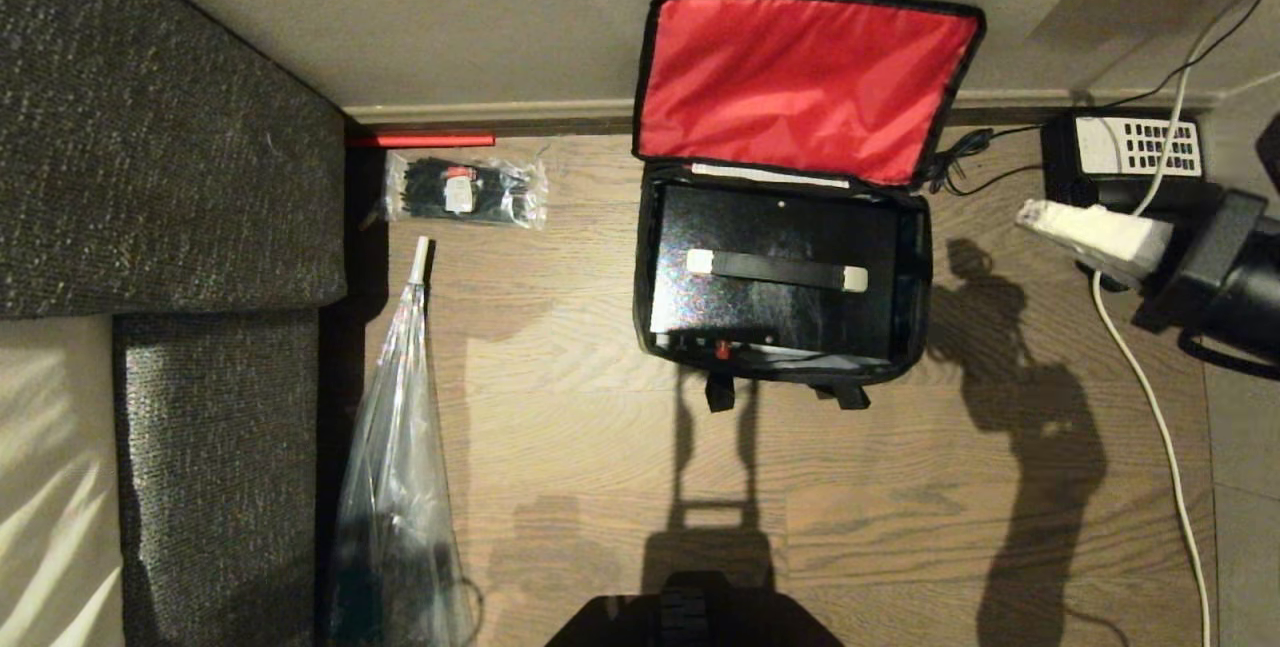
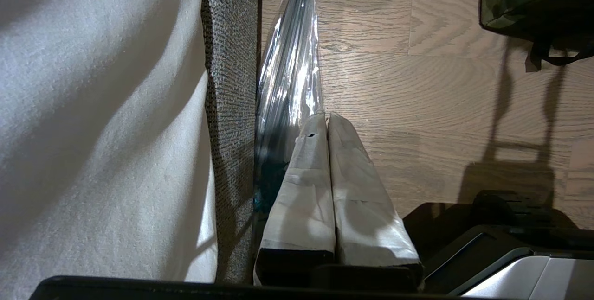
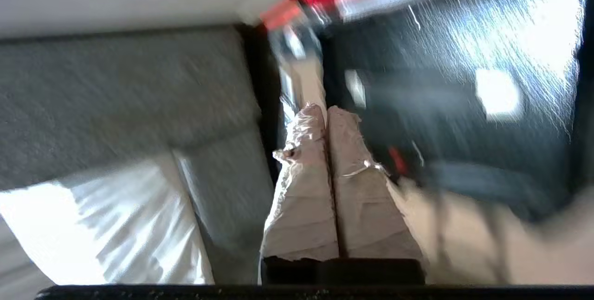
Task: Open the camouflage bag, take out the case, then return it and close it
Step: Grip the handle
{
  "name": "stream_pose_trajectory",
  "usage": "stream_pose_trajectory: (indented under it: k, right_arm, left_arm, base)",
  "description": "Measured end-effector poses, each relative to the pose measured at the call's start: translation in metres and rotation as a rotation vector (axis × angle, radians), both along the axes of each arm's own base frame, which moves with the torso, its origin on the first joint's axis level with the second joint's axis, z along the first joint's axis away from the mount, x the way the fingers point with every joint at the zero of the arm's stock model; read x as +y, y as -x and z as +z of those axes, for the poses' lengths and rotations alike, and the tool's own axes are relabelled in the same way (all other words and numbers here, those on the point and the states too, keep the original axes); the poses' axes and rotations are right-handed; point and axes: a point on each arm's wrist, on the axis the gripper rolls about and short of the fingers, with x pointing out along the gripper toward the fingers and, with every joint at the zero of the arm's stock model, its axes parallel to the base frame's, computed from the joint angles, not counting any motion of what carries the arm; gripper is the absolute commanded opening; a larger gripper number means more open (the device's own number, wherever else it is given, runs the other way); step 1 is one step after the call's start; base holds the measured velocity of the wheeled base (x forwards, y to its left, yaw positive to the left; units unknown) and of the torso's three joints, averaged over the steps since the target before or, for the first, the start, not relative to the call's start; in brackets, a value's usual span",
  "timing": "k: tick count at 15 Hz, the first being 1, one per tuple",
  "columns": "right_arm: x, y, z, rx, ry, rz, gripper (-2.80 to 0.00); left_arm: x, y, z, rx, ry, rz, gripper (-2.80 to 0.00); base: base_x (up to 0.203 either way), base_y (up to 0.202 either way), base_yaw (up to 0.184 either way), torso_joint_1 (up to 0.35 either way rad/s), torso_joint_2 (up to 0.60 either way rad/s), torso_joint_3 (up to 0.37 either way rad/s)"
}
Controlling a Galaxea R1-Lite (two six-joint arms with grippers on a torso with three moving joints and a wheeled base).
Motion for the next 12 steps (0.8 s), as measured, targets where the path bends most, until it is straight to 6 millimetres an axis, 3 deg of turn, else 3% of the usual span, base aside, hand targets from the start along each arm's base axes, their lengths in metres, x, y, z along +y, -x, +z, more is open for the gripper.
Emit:
stream_pose_trajectory:
  k: [4, 7, 10, 12]
  right_arm:
    - [-0.009, 0.088, -0.022, 0.044, 0.31, -0.091, -2.8]
    - [-0.018, 0.156, -0.069, 0.072, 0.544, -0.183, -2.8]
    - [-0.024, 0.189, -0.127, 0.137, 0.74, -0.347, -2.8]
    - [-0.027, 0.199, -0.149, 0.116, 0.792, -0.476, -2.8]
  left_arm:
    - [0.0, 0.0, 0.0, 0.0, 0.0, 0.0, -2.8]
    - [0.0, 0.0, 0.0, 0.0, 0.0, 0.0, -2.8]
    - [0.0, 0.0, 0.0, 0.0, 0.0, 0.0, -2.8]
    - [0.0, 0.0, 0.0, -0.001, 0.0, 0.0, -2.8]
  base:
    - [0.0, 0.0, 0.0, 0.0, 0.0, 0.0]
    - [0.0, 0.0, 0.0, 0.0, 0.0, 0.0]
    - [0.0, 0.0, 0.0, 0.0, 0.0, 0.0]
    - [0.0, 0.0, 0.0, 0.0, 0.0, 0.0]
